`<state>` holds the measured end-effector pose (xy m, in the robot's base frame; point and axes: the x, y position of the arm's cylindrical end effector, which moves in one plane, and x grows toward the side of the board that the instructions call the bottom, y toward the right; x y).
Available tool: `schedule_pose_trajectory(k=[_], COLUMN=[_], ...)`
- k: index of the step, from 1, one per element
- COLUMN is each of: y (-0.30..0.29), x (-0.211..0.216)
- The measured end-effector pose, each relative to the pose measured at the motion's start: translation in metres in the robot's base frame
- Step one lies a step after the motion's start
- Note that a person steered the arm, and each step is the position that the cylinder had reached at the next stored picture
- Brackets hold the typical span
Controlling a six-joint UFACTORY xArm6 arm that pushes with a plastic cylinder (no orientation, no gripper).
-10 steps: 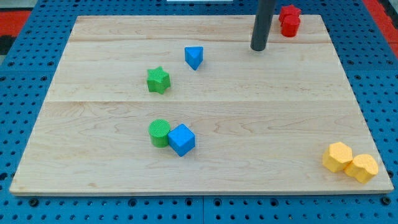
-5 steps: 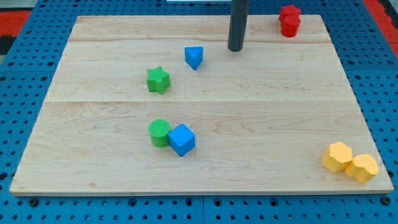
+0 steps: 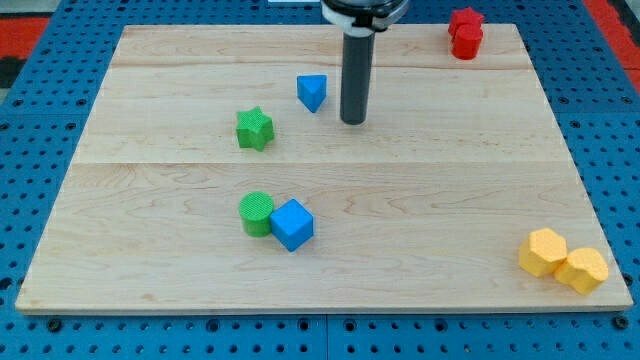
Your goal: Move the green star to towards the top left
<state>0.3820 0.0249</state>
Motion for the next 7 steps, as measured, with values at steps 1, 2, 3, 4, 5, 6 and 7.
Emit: schedule_pose_trajectory(k=[1, 2, 3, 4, 5, 6, 7], y=[-0.073, -0.146, -0.164, -0.143, -0.173, -0.183, -0.183], x=[0.006, 0.008, 0.012, 0.062, 0.091, 0.049, 0.010])
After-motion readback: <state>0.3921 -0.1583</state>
